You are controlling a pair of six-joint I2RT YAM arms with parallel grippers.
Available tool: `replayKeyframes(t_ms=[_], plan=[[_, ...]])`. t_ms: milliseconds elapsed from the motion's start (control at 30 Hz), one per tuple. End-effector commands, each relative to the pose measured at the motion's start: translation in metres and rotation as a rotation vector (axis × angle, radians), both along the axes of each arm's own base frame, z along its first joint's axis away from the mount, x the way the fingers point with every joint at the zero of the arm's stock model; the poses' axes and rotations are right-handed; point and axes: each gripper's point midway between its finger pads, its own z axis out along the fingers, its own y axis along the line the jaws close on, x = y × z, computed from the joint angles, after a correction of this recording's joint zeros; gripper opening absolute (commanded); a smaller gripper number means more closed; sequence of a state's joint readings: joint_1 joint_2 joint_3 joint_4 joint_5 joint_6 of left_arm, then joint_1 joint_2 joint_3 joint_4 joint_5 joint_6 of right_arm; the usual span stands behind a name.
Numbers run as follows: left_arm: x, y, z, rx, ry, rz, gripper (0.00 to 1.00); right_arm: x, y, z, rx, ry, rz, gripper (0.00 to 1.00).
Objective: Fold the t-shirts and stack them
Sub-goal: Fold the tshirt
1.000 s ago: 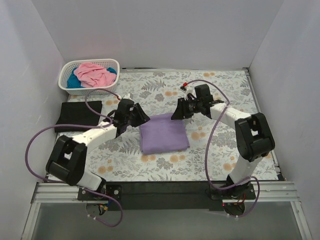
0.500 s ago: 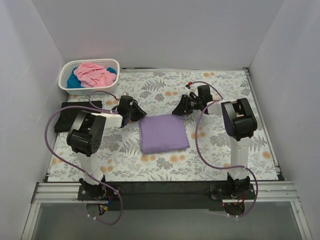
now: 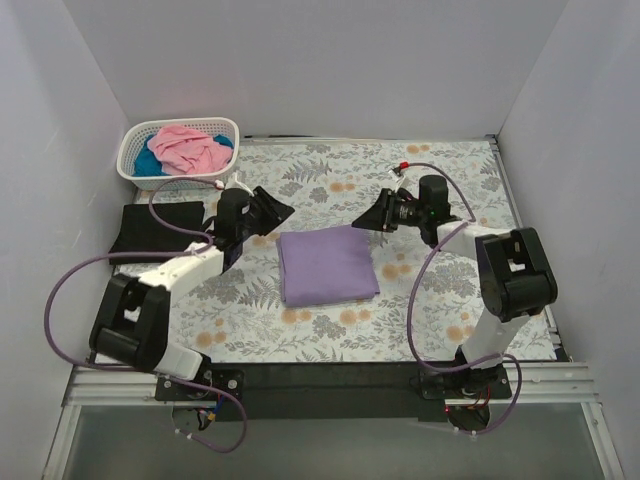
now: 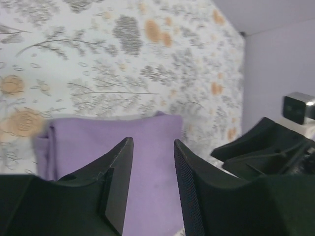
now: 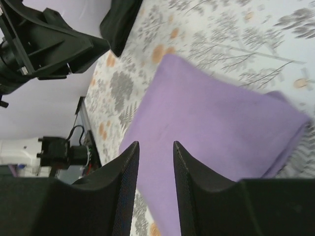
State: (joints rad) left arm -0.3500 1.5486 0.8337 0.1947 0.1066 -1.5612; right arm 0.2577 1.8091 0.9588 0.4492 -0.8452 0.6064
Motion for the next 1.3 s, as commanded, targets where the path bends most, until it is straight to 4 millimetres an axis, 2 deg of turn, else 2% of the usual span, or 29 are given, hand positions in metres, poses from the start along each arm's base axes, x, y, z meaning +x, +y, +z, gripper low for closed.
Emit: replayKeyframes(t_ms=[0, 33, 67, 133, 167, 267, 300, 333, 400, 433, 567, 667, 700, 767, 867, 900, 933, 1000, 1033, 1067, 1100, 1133, 1167, 1233, 1267], plan=[[-0.048, -0.016, 0.028, -0.059, -0.044, -0.088, 0.38, -0.037, 0.006, 0.023, 0.091, -0.019, 0.07, 0.41], [-0.059, -0.017, 0.023, -0.079, -0.021, -0.093, 0.38, -0.051, 0.008, 0.028, 0.104, -0.024, 0.085, 0.41], [-0.073, -0.024, 0.022, -0.092, -0.014, -0.124, 0.38, -0.068, 0.006, 0.018, 0.108, -0.003, 0.095, 0.41], [-0.103, -0.028, 0.008, -0.103, 0.019, -0.157, 0.38, -0.088, 0.007, 0.012, 0.112, 0.014, 0.108, 0.42], [-0.111, -0.029, 0.003, -0.1, 0.029, -0.164, 0.37, -0.101, 0.003, -0.002, 0.1, 0.044, 0.104, 0.41], [-0.138, -0.027, -0.028, -0.106, 0.123, -0.164, 0.36, -0.12, 0.001, -0.019, 0.107, 0.068, 0.125, 0.41], [-0.143, -0.027, -0.034, -0.118, 0.146, -0.163, 0.35, -0.131, -0.002, -0.031, 0.101, 0.103, 0.126, 0.41], [-0.155, -0.024, -0.05, -0.114, 0.188, -0.166, 0.34, -0.136, -0.004, -0.042, 0.094, 0.128, 0.125, 0.41], [-0.164, -0.02, -0.062, -0.127, 0.232, -0.144, 0.32, -0.145, -0.007, -0.057, 0.079, 0.155, 0.123, 0.41], [-0.173, -0.013, -0.077, -0.116, 0.266, -0.128, 0.3, -0.148, -0.009, -0.067, 0.067, 0.175, 0.121, 0.4], [-0.192, -0.001, -0.093, -0.15, 0.332, -0.069, 0.27, -0.155, -0.015, -0.083, 0.05, 0.211, 0.104, 0.39], [-0.189, 0.009, -0.081, -0.148, 0.284, -0.02, 0.27, -0.153, -0.015, -0.074, 0.06, 0.185, 0.098, 0.38], [-0.188, 0.011, -0.07, -0.15, 0.245, -0.021, 0.27, -0.151, -0.014, -0.066, 0.068, 0.159, 0.097, 0.39], [-0.183, 0.016, -0.061, -0.141, 0.207, 0.003, 0.27, -0.149, -0.012, -0.054, 0.087, 0.141, 0.1, 0.39], [-0.172, 0.013, -0.038, -0.147, 0.15, -0.005, 0.27, -0.146, -0.005, -0.035, 0.111, 0.102, 0.124, 0.39], [-0.164, 0.006, -0.021, -0.166, 0.113, -0.022, 0.28, -0.146, -0.002, -0.03, 0.119, 0.1, 0.13, 0.39], [-0.161, 0.004, -0.027, -0.143, 0.124, -0.035, 0.28, -0.15, 0.005, -0.027, 0.121, 0.097, 0.15, 0.38], [-0.152, -0.005, -0.022, -0.145, 0.12, -0.053, 0.28, -0.147, 0.017, -0.018, 0.129, 0.079, 0.165, 0.39], [-0.146, -0.01, -0.015, -0.152, 0.109, -0.066, 0.28, -0.153, 0.028, -0.015, 0.133, 0.08, 0.197, 0.39], [-0.144, -0.015, -0.028, -0.136, 0.15, -0.08, 0.28, -0.152, 0.035, -0.012, 0.135, 0.073, 0.202, 0.38], [-0.14, -0.021, -0.025, -0.153, 0.14, -0.097, 0.27, -0.149, 0.043, -0.008, 0.14, 0.065, 0.212, 0.39], [-0.142, -0.027, -0.025, -0.17, 0.155, -0.128, 0.26, -0.154, 0.053, -0.005, 0.146, 0.078, 0.236, 0.39], [-0.142, -0.03, -0.033, -0.174, 0.187, -0.133, 0.25, -0.153, 0.059, -0.002, 0.159, 0.062, 0.239, 0.39], [-0.146, -0.036, -0.036, -0.189, 0.201, -0.152, 0.25, -0.154, 0.071, -0.007, 0.167, 0.092, 0.255, 0.39], [-0.152, -0.033, -0.045, -0.181, 0.221, -0.144, 0.25, -0.152, 0.074, -0.007, 0.18, 0.1, 0.245, 0.38]])
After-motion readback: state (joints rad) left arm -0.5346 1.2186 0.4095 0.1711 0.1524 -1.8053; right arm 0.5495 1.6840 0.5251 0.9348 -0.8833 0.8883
